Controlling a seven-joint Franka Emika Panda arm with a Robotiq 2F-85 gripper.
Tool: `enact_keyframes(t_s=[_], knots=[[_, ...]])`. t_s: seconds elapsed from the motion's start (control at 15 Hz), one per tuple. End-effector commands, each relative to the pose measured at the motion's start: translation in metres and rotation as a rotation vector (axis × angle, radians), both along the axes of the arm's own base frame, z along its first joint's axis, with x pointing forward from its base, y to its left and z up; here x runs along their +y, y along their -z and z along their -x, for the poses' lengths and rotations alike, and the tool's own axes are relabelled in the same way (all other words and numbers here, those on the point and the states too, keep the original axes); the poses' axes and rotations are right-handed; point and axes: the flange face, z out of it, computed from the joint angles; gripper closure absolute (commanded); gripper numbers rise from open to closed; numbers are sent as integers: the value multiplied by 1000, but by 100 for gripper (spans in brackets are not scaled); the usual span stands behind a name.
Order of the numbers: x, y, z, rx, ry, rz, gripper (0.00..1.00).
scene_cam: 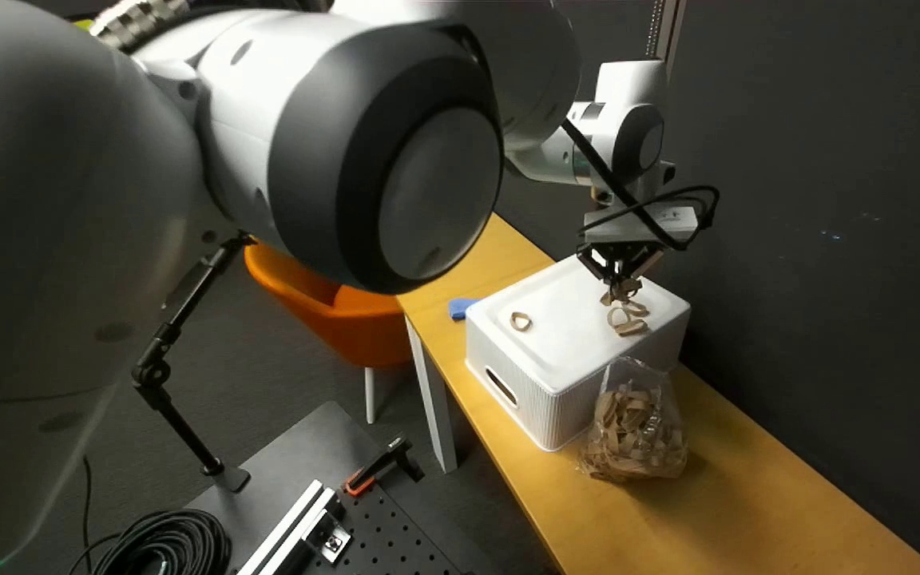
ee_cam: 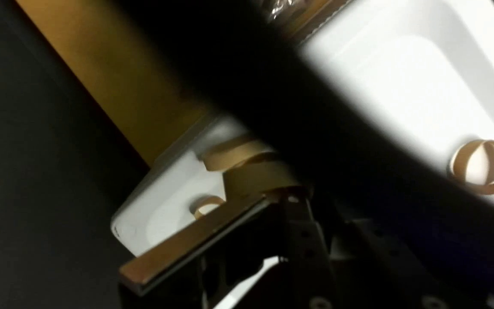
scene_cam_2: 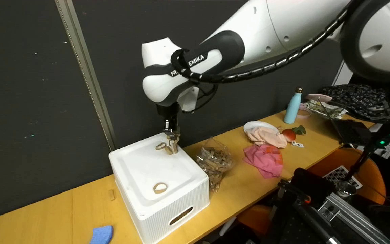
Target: Put the rubber bands inside the plastic
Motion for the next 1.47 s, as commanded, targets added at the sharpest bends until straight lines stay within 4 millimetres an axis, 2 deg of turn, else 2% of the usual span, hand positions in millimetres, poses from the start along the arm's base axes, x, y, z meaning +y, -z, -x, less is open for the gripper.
enact_keyframes(t_s=[0.0, 0.2, 0.47, 0.67, 0.87, 1.0, 1.4], knots=[[-19, -26, 41, 54, 140, 49, 98], [-35, -32, 73, 88, 243, 68, 98], [-56, -24, 121, 148, 354, 92, 98], [-78, -12, 141, 176, 432, 97, 98], [-102, 5, 144, 195, 487, 105, 98], [-115, 14, 137, 187, 499, 103, 98], [-102, 45, 115, 168, 461, 84, 98]])
